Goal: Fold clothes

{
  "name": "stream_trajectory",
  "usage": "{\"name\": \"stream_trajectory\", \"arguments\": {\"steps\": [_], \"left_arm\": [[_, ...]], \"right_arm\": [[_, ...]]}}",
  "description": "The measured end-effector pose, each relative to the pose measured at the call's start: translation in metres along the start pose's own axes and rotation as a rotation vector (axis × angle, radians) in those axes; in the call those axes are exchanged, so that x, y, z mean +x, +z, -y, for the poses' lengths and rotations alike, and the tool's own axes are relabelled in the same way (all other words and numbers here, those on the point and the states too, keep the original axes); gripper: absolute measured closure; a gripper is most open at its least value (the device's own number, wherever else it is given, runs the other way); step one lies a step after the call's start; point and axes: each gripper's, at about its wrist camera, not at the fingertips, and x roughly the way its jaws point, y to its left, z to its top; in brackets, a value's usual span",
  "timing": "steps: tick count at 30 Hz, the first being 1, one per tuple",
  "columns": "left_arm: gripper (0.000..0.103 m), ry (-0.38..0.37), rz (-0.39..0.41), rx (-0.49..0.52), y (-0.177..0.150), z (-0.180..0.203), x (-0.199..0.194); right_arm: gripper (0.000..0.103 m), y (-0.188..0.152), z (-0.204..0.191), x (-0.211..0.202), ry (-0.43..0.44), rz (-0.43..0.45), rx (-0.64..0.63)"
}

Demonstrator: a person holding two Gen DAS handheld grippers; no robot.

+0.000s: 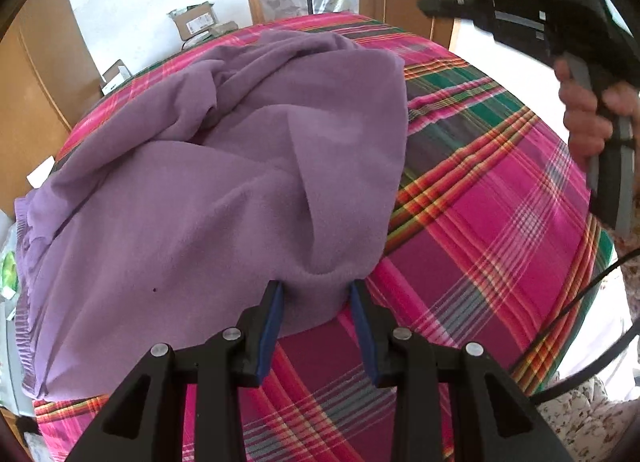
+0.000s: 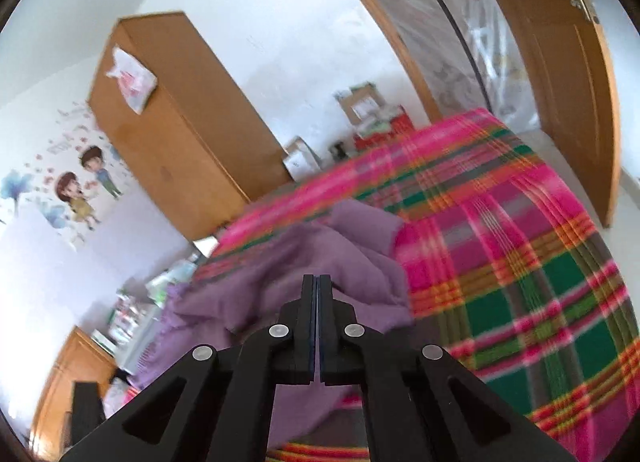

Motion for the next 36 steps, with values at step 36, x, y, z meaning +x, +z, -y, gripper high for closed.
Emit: {"name": "stream_trajectory", "arguments": {"steps": [36], "left_arm": [[0.091, 0.011, 0.002, -0.107, 0.013, -0.023, 0.005]], "right_arm": [[0.096, -0.003, 0.035, 0.063, 0.128, -0.170, 0.174]]}}
